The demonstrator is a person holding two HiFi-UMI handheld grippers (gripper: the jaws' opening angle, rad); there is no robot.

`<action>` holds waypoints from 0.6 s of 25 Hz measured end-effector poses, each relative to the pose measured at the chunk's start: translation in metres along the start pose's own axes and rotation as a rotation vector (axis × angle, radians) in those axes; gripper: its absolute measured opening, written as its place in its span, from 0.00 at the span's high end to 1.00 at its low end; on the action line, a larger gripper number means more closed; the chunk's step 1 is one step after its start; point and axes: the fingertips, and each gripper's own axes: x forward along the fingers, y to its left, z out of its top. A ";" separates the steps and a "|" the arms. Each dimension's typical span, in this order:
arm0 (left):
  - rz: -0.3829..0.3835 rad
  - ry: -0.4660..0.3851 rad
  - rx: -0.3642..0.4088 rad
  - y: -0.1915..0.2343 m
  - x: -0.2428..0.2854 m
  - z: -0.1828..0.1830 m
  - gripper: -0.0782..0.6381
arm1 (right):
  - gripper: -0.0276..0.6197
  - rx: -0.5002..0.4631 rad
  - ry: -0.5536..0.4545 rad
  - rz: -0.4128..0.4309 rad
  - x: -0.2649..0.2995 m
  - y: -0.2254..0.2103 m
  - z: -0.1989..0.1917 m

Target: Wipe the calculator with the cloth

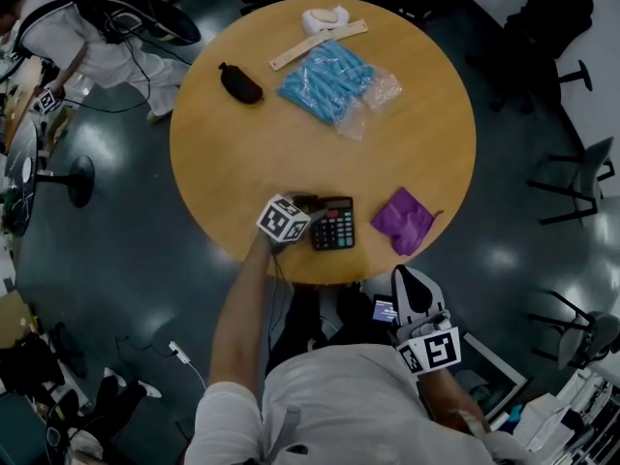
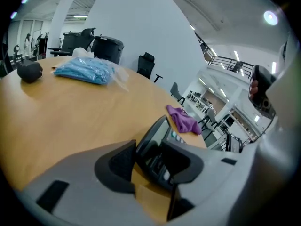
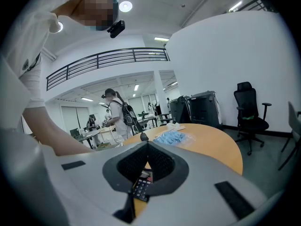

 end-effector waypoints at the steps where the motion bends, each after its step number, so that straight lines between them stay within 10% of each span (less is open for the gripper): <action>1: -0.002 -0.001 -0.003 0.000 0.001 0.000 0.66 | 0.93 0.001 0.000 -0.001 0.000 -0.001 0.000; 15: -0.031 -0.155 -0.167 -0.020 -0.029 -0.002 0.79 | 0.93 -0.004 -0.005 0.005 0.000 -0.002 -0.001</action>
